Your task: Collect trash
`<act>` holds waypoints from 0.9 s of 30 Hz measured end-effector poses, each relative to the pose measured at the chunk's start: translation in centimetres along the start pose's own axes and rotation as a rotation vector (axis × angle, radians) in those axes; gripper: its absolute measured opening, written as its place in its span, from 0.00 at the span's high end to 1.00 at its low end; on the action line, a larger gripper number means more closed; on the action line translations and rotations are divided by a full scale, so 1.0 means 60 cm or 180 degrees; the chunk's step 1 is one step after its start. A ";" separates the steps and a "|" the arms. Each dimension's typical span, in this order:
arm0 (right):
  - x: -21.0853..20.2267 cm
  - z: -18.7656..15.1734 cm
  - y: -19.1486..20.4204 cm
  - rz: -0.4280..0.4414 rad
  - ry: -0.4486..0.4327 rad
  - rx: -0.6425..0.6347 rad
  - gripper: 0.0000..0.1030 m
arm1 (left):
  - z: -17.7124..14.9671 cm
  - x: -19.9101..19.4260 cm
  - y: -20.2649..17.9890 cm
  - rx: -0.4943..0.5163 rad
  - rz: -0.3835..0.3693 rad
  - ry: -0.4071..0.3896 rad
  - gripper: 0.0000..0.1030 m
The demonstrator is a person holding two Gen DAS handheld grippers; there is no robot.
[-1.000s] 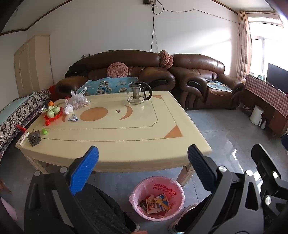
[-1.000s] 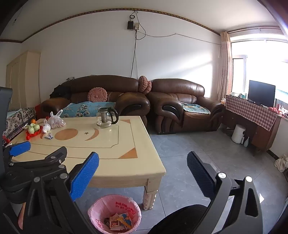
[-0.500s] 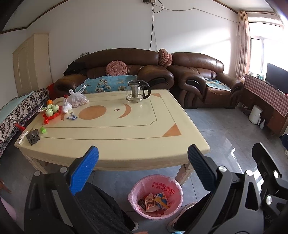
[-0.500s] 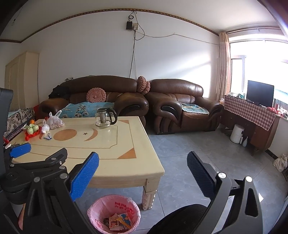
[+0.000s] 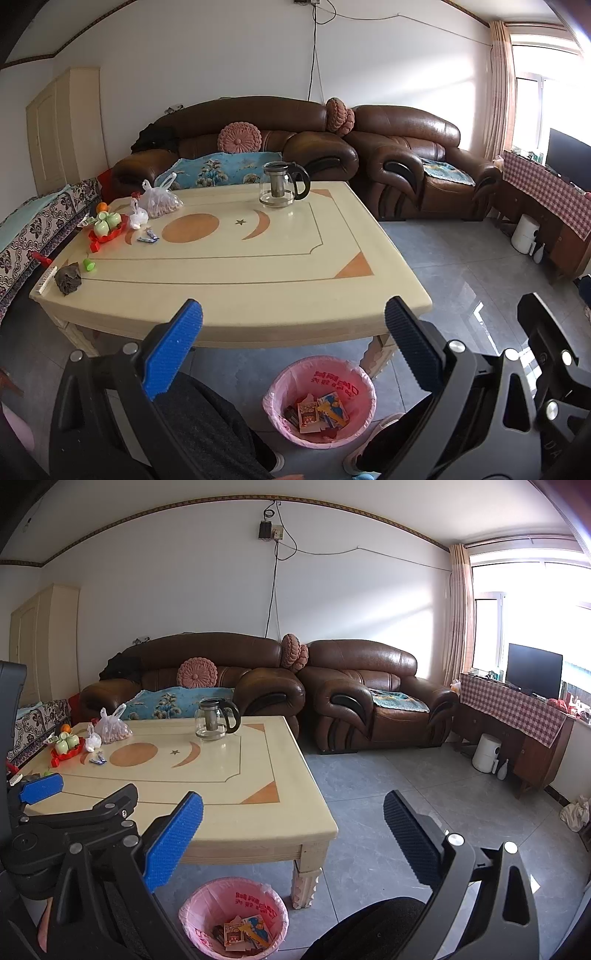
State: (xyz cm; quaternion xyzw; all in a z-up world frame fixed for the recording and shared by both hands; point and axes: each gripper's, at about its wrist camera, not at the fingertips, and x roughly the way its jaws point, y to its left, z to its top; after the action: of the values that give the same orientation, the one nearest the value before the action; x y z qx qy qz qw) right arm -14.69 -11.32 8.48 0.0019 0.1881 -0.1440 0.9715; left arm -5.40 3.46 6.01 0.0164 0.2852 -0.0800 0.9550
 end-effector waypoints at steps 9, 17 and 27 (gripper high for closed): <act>0.002 -0.001 0.000 -0.0006 -0.0002 -0.0005 0.07 | 0.002 0.001 -0.002 0.0010 -0.0004 0.0002 0.06; 0.003 -0.003 -0.001 -0.0016 -0.0007 -0.0006 0.07 | 0.002 0.000 -0.002 0.0008 -0.0001 -0.0001 0.06; 0.004 -0.002 0.001 -0.0028 -0.0009 -0.0024 0.07 | 0.001 0.003 -0.007 0.0000 -0.0011 0.0013 0.06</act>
State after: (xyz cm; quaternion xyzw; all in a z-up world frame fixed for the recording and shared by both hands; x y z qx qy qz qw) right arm -14.50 -11.31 8.26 -0.0029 0.1872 -0.1476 0.9712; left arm -5.31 3.00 5.98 0.0162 0.2871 -0.0815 0.9543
